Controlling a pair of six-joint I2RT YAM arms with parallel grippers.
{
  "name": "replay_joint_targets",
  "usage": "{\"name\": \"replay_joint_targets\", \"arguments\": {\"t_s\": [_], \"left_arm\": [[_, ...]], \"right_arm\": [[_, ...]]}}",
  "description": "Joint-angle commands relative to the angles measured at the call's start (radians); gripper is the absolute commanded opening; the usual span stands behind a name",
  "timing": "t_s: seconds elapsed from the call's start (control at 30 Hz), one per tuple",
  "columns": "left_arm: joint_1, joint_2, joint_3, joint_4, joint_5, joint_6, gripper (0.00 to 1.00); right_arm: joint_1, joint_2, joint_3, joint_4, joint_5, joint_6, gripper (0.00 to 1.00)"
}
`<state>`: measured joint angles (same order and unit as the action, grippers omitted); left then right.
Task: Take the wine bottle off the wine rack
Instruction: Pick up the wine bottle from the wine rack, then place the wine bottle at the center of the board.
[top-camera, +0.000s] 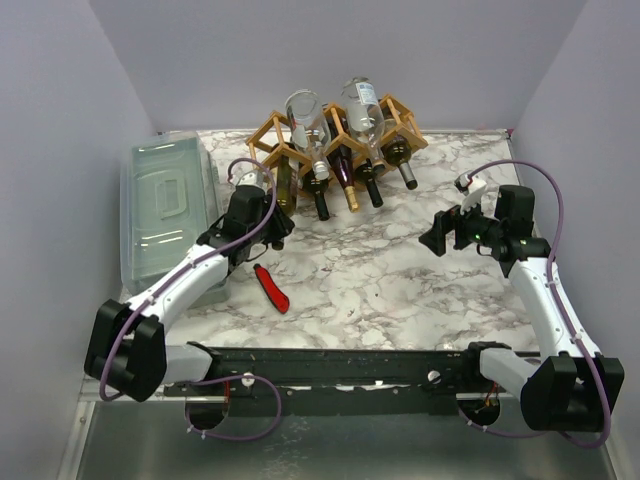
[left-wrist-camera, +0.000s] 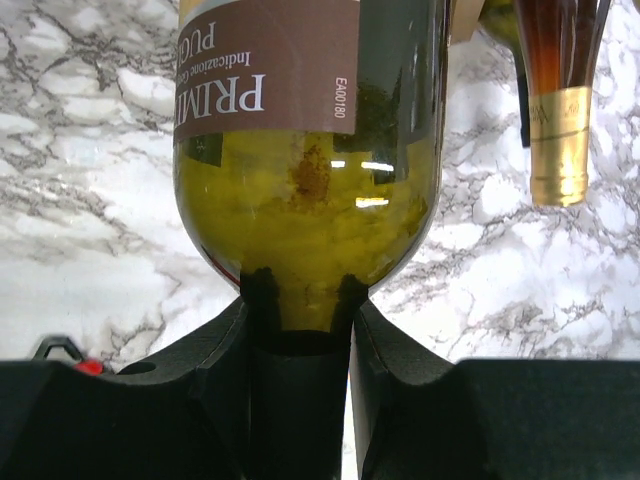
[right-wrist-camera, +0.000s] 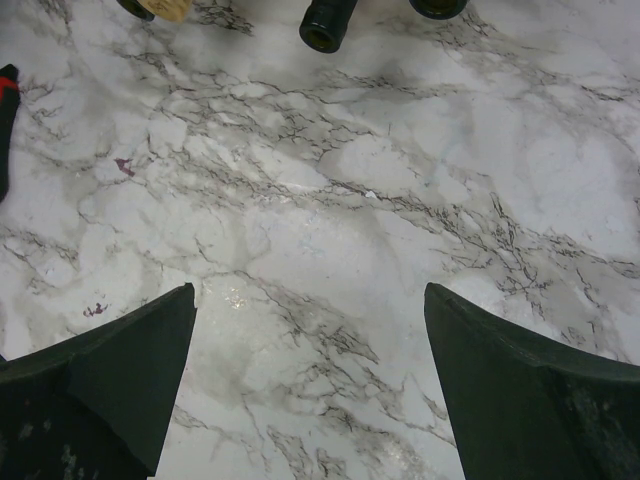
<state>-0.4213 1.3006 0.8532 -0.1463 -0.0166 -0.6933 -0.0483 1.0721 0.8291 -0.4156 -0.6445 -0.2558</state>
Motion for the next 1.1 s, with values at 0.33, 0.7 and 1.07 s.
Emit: {"name": "replay_joint_targets", "arguments": {"t_s": [0.33, 0.7, 1.07], "left_arm": [[0.008, -0.253, -0.109, -0.050, 0.011, 0.034, 0.00], [0.009, -0.358, -0.143, -0.086, 0.054, 0.041, 0.00], [0.009, -0.472, -0.153, -0.203, 0.098, 0.067, 0.00]], "right_arm": [[0.005, -0.015, 0.013, -0.012, 0.002, -0.007, 1.00], [0.005, -0.017, 0.011, -0.009, 0.003, -0.006, 1.00], [0.004, -0.020, 0.008, -0.011, -0.013, -0.011, 1.00]]}}
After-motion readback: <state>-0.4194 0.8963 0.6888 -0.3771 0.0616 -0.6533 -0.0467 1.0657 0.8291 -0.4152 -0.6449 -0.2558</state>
